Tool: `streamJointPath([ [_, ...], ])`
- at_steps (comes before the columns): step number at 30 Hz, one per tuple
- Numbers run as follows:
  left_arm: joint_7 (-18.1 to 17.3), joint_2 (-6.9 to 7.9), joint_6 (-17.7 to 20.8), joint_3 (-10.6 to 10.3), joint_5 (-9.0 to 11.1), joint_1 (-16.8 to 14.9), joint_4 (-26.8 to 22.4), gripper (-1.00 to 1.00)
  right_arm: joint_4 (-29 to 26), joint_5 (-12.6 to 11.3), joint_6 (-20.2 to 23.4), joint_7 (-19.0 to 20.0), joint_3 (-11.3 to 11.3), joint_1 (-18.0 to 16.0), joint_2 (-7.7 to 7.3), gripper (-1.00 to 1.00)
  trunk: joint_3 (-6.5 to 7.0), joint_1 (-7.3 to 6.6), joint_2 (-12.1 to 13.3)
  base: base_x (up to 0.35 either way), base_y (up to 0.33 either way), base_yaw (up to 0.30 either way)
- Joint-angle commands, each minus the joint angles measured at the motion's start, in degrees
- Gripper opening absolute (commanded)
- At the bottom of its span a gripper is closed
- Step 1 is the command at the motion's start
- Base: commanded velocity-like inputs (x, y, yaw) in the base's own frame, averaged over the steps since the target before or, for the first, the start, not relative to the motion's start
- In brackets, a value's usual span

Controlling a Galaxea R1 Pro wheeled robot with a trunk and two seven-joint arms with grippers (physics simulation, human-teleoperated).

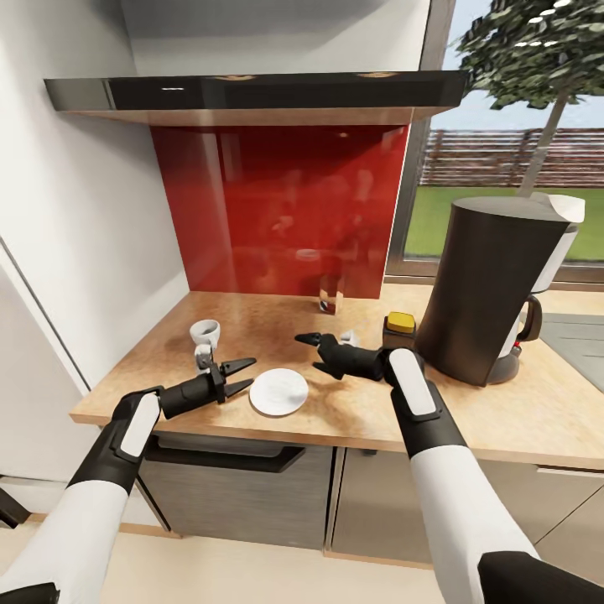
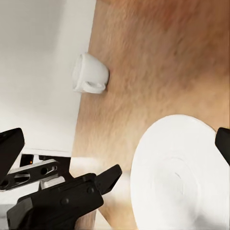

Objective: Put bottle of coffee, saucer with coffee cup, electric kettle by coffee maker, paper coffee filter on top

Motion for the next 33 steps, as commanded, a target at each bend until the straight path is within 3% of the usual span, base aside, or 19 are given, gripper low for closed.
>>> streamJointPath([
  [1,-0.3,0.0,0.2,0.1,-0.2,0.0,0.1,1.0,0.1,-1.1,0.3,-0.6,-0.2,0.0,0.06,1.0,-0.06,0.0,0.0,0.0,0.0,0.0],
  [9,-0.3,0.01,0.2,0.1,-0.2,0.0,0.1,1.0,0.3,-2.3,0.3,-0.6,0.0,0.0,0.06,1.0,-0.06,0.0,0.0,0.0,0.0,0.0],
  [33,-0.3,0.01,0.2,0.0,-0.2,0.0,-0.4,1.0,4.9,-2.3,0.3,-0.6,0.1,0.0,0.06,1.0,-0.06,0.0,0.0,0.0,0.0,0.0],
])
